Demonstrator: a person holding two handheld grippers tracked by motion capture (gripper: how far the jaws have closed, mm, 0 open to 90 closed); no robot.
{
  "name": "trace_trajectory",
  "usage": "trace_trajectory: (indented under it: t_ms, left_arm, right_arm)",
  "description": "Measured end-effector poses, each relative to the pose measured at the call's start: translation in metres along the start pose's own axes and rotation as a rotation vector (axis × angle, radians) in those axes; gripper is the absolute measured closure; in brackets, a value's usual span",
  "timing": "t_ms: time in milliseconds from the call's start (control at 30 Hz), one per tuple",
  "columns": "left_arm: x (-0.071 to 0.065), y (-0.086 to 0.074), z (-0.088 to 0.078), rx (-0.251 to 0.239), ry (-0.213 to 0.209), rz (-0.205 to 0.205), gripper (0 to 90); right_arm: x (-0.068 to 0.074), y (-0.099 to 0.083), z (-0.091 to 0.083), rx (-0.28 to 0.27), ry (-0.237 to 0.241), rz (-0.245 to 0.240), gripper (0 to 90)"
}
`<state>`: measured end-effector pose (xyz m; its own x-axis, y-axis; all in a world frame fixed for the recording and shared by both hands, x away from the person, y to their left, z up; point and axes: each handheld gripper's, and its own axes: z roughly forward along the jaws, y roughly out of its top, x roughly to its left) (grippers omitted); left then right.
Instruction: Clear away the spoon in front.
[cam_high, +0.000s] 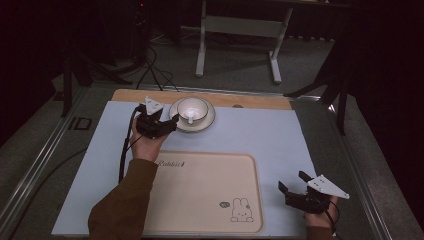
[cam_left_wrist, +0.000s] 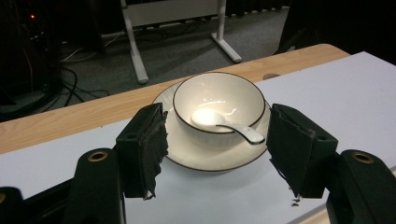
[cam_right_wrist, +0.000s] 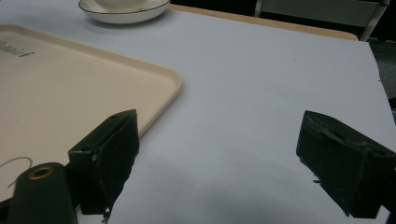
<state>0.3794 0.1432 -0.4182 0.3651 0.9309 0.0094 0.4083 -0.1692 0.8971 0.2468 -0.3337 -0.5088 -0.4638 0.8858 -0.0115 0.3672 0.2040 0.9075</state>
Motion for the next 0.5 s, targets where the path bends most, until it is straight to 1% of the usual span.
trace_trajectory:
  t_ms: [133, 267, 300, 367, 400, 467, 500]
  left_arm:
    - [0.0, 0.004, 0.009, 0.0, -0.01, -0.016, 37.1]
    - [0.0, 0.005, 0.015, 0.003, -0.016, -0.021, 37.1]
    - [0.0, 0.005, 0.019, 0.005, -0.02, -0.029, 37.2]
    - [0.0, 0.005, 0.022, 0.006, -0.021, -0.029, 37.3]
    - [0.0, 0.006, 0.024, 0.007, -0.021, -0.034, 37.3]
    - [-0.002, 0.006, 0.03, 0.012, -0.023, -0.031, 37.4]
    - [-0.002, 0.006, 0.03, 0.012, -0.023, -0.031, 37.5]
  right_arm:
    - [0.0, 0.0, 0.0, -0.002, 0.0, 0.0, 13.0]
    - [-0.001, 0.0, -0.001, -0.005, -0.004, 0.004, 13.0]
    - [-0.002, 0.0, -0.002, -0.009, -0.006, 0.008, 13.0]
    - [-0.003, 0.0, -0.002, -0.009, -0.007, 0.009, 13.0]
    - [-0.002, 0.0, -0.001, -0.008, -0.006, 0.006, 13.0]
    - [-0.001, 0.0, -0.001, -0.004, -0.004, 0.005, 13.0]
    - [-0.001, 0.0, -0.001, -0.004, -0.004, 0.005, 13.0]
